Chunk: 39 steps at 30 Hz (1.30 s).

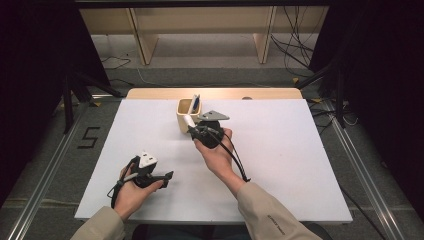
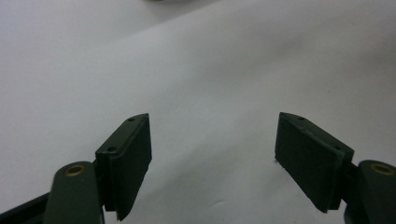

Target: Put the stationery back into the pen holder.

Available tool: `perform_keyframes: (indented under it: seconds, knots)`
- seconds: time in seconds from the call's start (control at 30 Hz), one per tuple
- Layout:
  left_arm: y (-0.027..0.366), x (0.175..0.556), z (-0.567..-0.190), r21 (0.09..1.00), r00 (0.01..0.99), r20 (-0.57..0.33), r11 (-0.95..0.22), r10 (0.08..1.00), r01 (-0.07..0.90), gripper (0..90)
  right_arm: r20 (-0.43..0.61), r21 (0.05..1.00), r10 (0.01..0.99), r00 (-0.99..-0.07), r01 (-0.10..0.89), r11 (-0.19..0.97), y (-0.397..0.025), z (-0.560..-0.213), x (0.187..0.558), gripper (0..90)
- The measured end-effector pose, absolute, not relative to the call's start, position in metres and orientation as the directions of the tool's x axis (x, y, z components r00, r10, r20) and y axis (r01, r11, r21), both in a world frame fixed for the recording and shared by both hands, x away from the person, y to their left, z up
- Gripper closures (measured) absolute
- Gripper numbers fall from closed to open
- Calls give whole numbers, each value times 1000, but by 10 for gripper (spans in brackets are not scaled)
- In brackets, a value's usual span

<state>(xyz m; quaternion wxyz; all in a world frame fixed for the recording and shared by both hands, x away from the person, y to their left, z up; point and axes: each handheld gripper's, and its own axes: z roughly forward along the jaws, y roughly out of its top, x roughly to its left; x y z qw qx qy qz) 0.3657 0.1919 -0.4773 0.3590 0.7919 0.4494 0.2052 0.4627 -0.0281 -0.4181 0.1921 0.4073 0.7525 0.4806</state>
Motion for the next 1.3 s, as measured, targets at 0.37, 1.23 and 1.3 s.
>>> perform_keyframes:
  seconds: [0.37, 1.23, 1.3]
  knots:
    - [191, 366, -477, 753, 514, 1, -338, 858, 564, 269, 100, 887, 809, -579, 420, 192, -23, -407, 479, 709]
    - [190, 366, -479, 749, 521, 1, -346, 854, 565, 269, 108, 889, 823, -558, 424, 171, -17, -396, 510, 709]
    - [190, 366, -478, 748, 521, 2, -347, 853, 565, 269, 109, 890, 823, -557, 423, 169, -17, -395, 512, 709]
